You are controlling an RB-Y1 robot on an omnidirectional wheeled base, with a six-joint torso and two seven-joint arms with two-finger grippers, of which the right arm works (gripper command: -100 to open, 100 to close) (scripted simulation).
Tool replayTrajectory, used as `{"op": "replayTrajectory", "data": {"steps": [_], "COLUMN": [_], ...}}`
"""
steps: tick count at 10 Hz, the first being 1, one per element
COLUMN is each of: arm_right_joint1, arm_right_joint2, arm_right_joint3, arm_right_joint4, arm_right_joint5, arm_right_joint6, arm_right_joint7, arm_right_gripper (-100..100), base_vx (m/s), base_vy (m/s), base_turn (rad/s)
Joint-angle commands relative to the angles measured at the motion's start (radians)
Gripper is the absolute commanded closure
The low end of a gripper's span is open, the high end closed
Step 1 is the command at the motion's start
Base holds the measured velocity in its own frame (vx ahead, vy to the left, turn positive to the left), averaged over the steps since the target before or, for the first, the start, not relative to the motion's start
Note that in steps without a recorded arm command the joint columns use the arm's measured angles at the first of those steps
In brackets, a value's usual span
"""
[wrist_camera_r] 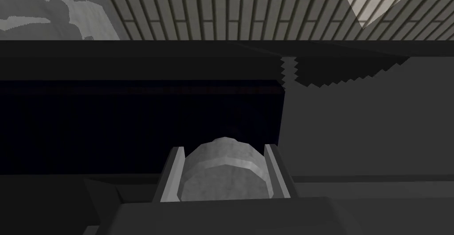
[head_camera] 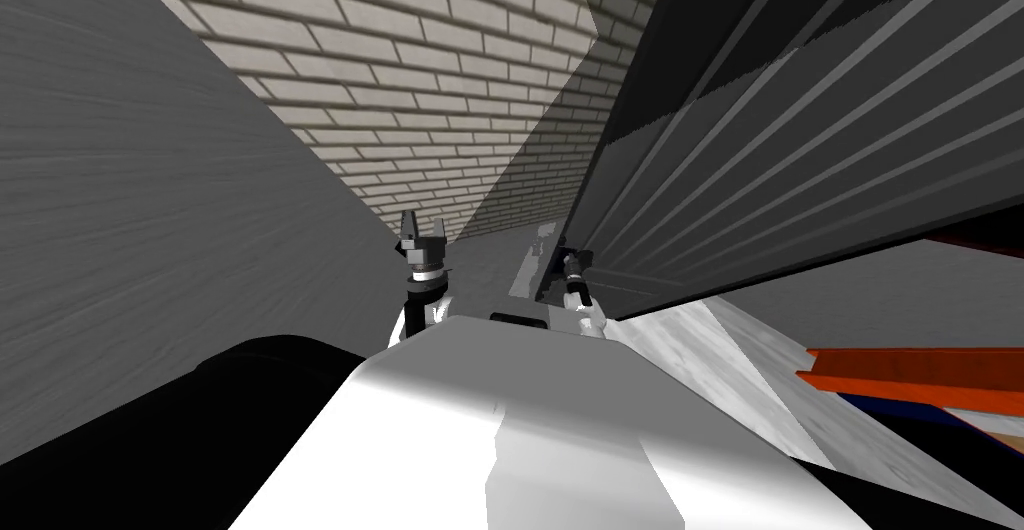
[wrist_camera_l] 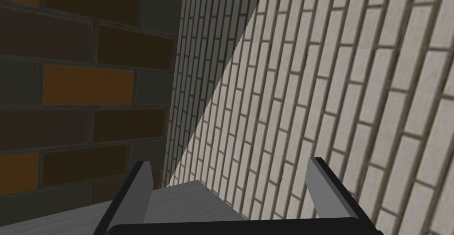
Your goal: Push the door open
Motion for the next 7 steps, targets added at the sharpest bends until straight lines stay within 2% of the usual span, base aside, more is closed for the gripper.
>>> {"op": "replayTrajectory", "data": {"steps": [1,7], "arm_right_joint1": [-0.008,-0.015], "arm_right_joint2": [-0.014,-0.029], "arm_right_joint3": [-0.023,-0.089], "arm_right_joint4": [-0.003,0.006], "arm_right_joint5": [-0.003,-0.011], "arm_right_joint6": [0.0,-0.002], "arm_right_joint7": [0.003,0.017], "arm_right_gripper": [100,100], "base_vx": [0.195,0.188], "base_vy": [0.077,0.057], "base_turn": [-0.062,-0.054]}}
